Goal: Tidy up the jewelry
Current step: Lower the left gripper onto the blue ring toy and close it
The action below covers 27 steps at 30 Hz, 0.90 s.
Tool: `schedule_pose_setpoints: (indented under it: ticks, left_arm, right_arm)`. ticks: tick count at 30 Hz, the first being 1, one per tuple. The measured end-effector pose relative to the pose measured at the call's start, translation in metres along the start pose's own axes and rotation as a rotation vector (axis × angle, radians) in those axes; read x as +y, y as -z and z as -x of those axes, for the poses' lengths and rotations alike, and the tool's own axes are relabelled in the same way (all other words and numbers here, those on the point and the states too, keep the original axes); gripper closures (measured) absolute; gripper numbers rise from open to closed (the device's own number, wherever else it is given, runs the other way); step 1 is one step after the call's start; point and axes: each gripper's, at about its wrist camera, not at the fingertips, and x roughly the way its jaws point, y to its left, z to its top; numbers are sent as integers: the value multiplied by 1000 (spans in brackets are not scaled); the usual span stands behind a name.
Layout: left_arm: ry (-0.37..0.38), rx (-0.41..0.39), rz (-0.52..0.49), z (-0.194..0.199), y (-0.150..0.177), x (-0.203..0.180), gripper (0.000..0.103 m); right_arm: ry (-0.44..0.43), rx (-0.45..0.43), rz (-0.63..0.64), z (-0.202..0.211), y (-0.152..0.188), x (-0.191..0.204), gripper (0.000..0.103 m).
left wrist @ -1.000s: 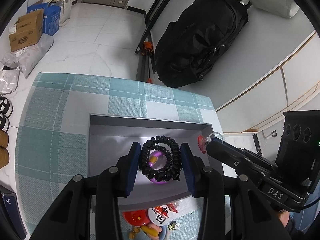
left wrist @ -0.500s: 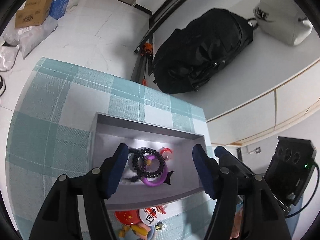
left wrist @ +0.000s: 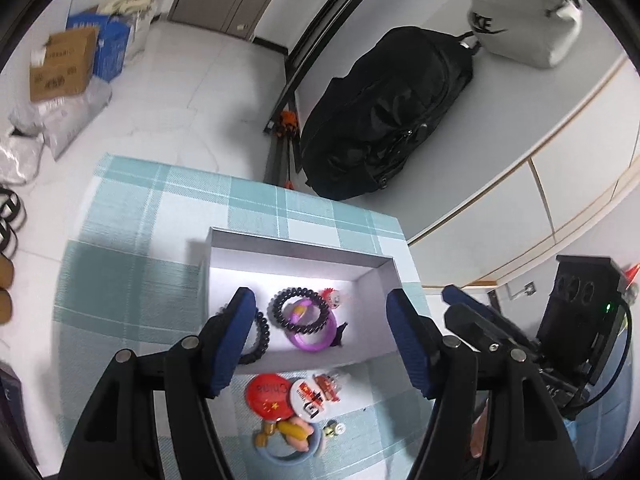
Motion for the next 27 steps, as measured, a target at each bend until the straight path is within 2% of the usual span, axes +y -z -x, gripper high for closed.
schedule_pose_setpoints:
  ticks: [9,14,17,21,24,27]
  left_arm:
    - [-37,-15,-88,15,31,-4,33]
    - [-48,34,-95,13,48,-2,28]
    - [-49,93,-84,5,61,-1,27]
    - [-93,138,-114,-7,77,-6,27]
    - [-164,170,-132,-19,88,-8,27]
    - [-187,193,-136,-29,93,-9,27]
  right_arm:
    - [36,-2,62,8,14,13,12]
    - [65,-3,74,12,22,18,10]
    - [74,10,58,13,27,16,10]
    - [91,19,57,16,35,14,10]
    - [96,27,43,19,38,11,9]
    - [96,30,38,21,41,10,9]
